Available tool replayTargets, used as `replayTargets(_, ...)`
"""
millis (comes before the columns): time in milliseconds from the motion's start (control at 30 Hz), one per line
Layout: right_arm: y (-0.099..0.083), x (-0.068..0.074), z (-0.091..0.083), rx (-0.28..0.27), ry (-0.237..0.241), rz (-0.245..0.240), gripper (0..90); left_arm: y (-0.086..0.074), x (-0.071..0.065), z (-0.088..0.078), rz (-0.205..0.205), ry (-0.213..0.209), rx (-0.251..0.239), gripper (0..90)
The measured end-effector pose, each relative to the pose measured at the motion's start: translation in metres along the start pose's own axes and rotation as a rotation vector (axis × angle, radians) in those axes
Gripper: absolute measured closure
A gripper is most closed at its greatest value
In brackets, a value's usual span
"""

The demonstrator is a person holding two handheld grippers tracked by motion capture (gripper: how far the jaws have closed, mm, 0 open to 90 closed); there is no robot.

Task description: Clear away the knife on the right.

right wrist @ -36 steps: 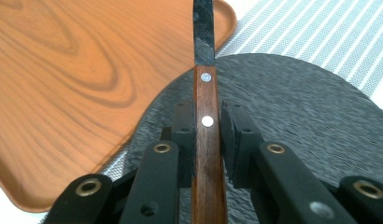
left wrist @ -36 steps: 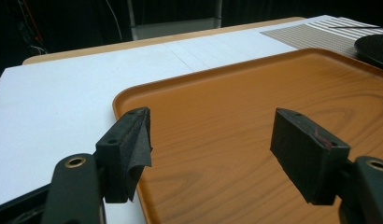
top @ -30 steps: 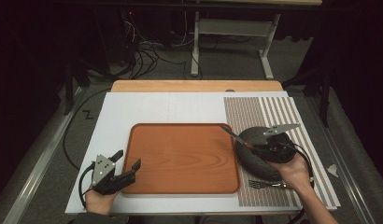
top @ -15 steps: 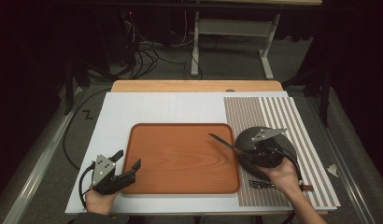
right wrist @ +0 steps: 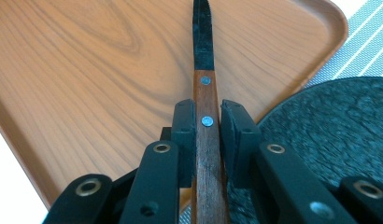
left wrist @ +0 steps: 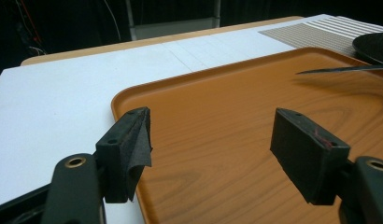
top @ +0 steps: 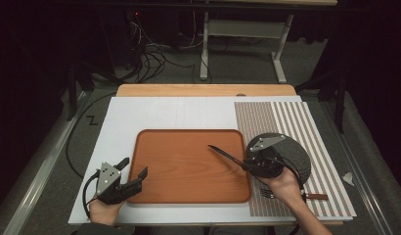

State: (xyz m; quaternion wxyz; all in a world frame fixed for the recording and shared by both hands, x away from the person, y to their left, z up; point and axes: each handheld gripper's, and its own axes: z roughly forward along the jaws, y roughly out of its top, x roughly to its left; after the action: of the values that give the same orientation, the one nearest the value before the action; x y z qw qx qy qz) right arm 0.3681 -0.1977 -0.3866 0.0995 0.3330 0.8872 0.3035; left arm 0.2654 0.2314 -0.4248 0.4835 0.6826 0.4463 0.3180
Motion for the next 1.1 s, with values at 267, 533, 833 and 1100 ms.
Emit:
replayTargets(267, 0.003, 0.008, 0.011, 0.016, -0.004, -0.012, 78.4, 0.000, 0.000, 0.000, 0.002, -0.002, 0.000, 29.0)
replayTargets(533, 0.006, 0.015, 0.020, 0.033, -0.003, -0.020, 78.3, 0.000, 0.000, 0.000, 0.004, -0.002, 0.003, 29.0)
replayTargets(833, 0.006, 0.023, 0.031, 0.058, 0.005, -0.030, 78.3, 0.000, -0.001, 0.000, 0.005, -0.003, 0.005, 29.0)
replayTargets(1100, 0.003, 0.029, 0.038, 0.077, 0.008, -0.045, 78.2, 0.000, -0.001, 0.000, 0.007, -0.002, 0.007, 29.0)
